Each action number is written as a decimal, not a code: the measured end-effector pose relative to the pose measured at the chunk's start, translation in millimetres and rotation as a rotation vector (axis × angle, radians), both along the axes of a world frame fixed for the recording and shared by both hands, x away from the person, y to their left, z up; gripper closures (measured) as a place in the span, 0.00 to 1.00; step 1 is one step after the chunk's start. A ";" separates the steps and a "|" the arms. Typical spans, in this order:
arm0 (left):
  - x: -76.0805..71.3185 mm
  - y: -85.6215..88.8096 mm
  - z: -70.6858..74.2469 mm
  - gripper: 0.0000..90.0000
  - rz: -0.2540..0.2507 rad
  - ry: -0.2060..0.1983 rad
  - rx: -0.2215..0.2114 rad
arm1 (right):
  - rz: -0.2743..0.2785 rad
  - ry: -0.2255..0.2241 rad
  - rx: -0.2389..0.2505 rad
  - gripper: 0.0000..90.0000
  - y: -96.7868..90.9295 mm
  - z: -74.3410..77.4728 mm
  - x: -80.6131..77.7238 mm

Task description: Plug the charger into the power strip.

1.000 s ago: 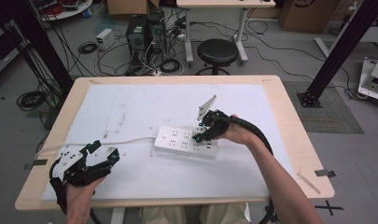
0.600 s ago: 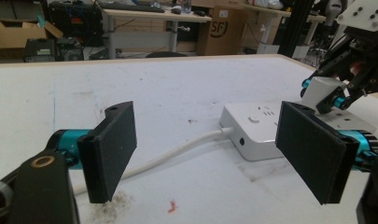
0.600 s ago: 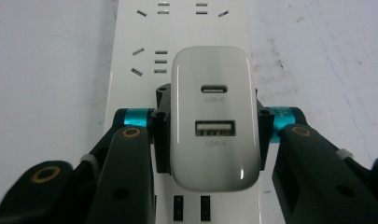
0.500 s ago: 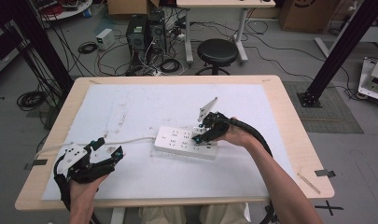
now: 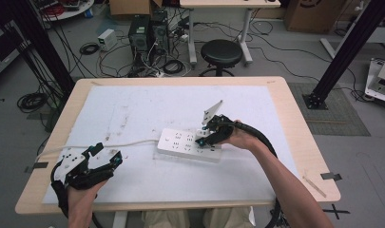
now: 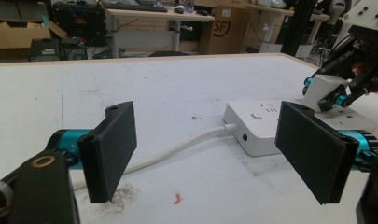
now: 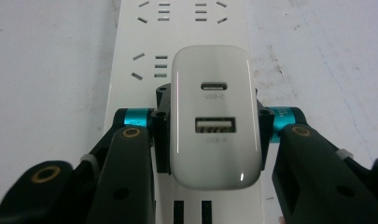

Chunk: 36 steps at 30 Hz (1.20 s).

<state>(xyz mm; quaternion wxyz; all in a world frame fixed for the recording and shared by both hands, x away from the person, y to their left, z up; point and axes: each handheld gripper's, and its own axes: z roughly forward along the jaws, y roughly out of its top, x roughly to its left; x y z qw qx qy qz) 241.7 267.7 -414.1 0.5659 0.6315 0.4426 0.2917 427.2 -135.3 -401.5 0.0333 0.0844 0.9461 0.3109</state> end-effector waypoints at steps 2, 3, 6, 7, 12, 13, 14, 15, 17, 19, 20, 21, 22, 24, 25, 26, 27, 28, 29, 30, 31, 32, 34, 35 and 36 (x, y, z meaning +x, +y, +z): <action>0.0 0.0 0.0 0.23 0.000 0.000 0.000 | 0.007 -0.016 -0.008 0.71 0.9 0.4 -1.0; 0.2 -0.9 -1.5 0.23 0.000 0.005 0.002 | 0.007 -0.016 -0.008 0.71 0.9 0.4 -1.0; 0.8 -2.7 -1.8 0.23 -0.006 0.007 0.007 | -0.002 -0.011 -0.001 0.71 0.4 -0.6 -1.4; 0.8 -2.7 -1.8 0.23 -0.006 0.007 0.007 | -0.002 -0.011 -0.001 0.71 0.4 -0.6 -1.4; 0.8 -1.6 0.2 0.23 -0.004 0.004 0.008 | -0.003 -0.038 -0.007 0.71 1.3 -1.1 -5.4; 1.1 -0.9 0.2 0.23 -0.002 0.003 0.010 | -0.005 -0.044 -0.005 0.71 1.1 -1.4 -5.9; 1.1 -0.6 0.3 0.23 0.000 0.005 0.009 | -0.007 -0.046 -0.006 0.71 1.2 -1.3 -6.5; 1.1 -0.6 0.3 0.23 0.000 0.005 0.009 | -0.007 -0.046 -0.006 0.71 1.2 -1.3 -6.5; 1.1 -0.6 0.4 0.23 -0.002 0.000 0.008 | -0.005 -0.048 -0.005 0.71 1.2 -1.6 -6.7; 1.3 -0.9 0.1 0.23 0.000 0.002 0.006 | -0.005 -0.046 0.002 0.71 1.0 -2.1 -5.9; 1.6 -1.0 -0.1 0.23 0.000 0.001 0.007 | -0.004 -0.039 0.003 0.71 1.0 -2.2 -5.2; 1.6 -1.2 -0.1 0.23 -0.001 0.001 0.006 | -0.004 -0.037 0.000 0.71 1.1 -1.7 -4.9; 1.6 -1.2 -0.1 0.23 -0.001 0.001 0.006 | -0.004 -0.037 0.000 0.71 1.1 -1.7 -4.9; 1.6 -0.7 0.5 0.23 -0.001 0.003 0.003 | -0.007 -0.025 0.008 0.71 0.8 -1.9 -3.1; 1.8 0.0 0.8 0.23 0.002 0.000 0.006 | -0.010 -0.022 0.007 0.71 0.7 -1.8 -3.1; 1.6 0.6 1.0 0.23 0.003 0.002 0.003 | -0.014 -0.018 0.004 0.71 0.6 -1.4 -2.9; 1.6 1.4 1.1 0.23 0.004 -0.002 0.004 | -0.013 -0.019 0.004 0.71 0.8 -1.3 -2.5; 1.1 1.8 1.3 0.23 0.005 -0.001 0.000 | -0.015 -0.015 -0.002 0.71 1.1 -0.8 -3.2; 1.1 1.8 1.3 0.23 0.005 -0.001 0.000 | -0.015 -0.015 -0.002 0.71 1.1 -0.8 -3.2; 0.6 3.0 1.0 0.23 0.010 -0.005 -0.004 | -0.021 -0.017 -0.004 0.70 1.6 -0.6 -3.7; 0.2 3.7 0.8 0.23 0.010 -0.003 -0.003 | -0.026 -0.014 -0.003 0.70 1.8 -0.4 -3.6; -0.1 4.2 0.7 0.23 0.010 -0.003 -0.004 | -0.027 -0.013 -0.005 0.70 1.9 -0.3 -3.6; -0.4 4.8 0.4 0.23 0.012 -0.005 -0.006 | -0.024 -0.017 -0.007 0.70 2.1 0.0 -3.3; -0.5 5.0 0.5 0.23 0.013 -0.005 -0.005 | -0.028 -0.014 -0.009 0.70 2.3 0.3 -3.5; -0.5 5.0 0.5 0.23 0.013 -0.005 -0.005 | -0.028 -0.014 -0.009 0.70 2.3 0.3 -3.5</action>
